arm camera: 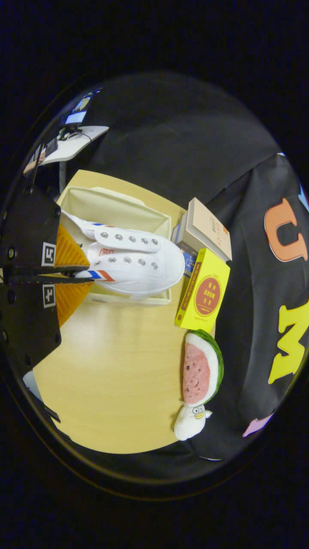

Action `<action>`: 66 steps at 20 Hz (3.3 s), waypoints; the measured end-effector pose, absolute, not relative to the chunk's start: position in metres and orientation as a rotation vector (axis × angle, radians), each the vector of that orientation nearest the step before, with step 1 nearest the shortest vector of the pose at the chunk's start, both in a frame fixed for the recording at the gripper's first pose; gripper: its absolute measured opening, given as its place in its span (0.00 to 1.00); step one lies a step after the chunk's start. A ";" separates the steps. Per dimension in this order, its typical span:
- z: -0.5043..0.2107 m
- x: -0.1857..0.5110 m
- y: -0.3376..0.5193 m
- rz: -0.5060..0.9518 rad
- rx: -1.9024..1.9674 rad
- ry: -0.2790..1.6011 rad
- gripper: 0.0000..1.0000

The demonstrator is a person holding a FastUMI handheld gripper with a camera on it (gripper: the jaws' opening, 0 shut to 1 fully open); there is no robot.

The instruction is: Open the storage box then place both shoes into the box .Put the left shoe in first, then the right shoe, with the right side of both shoes facing outward in a uniform manner.

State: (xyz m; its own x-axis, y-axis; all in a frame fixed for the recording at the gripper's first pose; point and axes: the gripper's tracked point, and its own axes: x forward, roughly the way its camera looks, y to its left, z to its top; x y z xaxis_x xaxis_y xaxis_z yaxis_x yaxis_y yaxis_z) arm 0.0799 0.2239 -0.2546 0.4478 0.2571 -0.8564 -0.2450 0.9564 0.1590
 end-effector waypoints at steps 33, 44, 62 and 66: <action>-0.122 0.050 0.180 0.114 -0.056 0.471 0.94; 0.025 -0.003 0.083 0.087 -0.050 0.137 0.96; 0.031 -0.035 -0.038 0.077 0.034 0.095 0.96; 0.026 -0.030 -0.058 0.047 0.035 0.093 0.96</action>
State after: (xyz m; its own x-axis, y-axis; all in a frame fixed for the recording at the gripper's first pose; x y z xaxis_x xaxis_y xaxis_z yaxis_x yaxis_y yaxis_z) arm -0.0297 -0.0583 0.0259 0.9946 0.0490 -0.0917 -0.0457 0.9983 0.0374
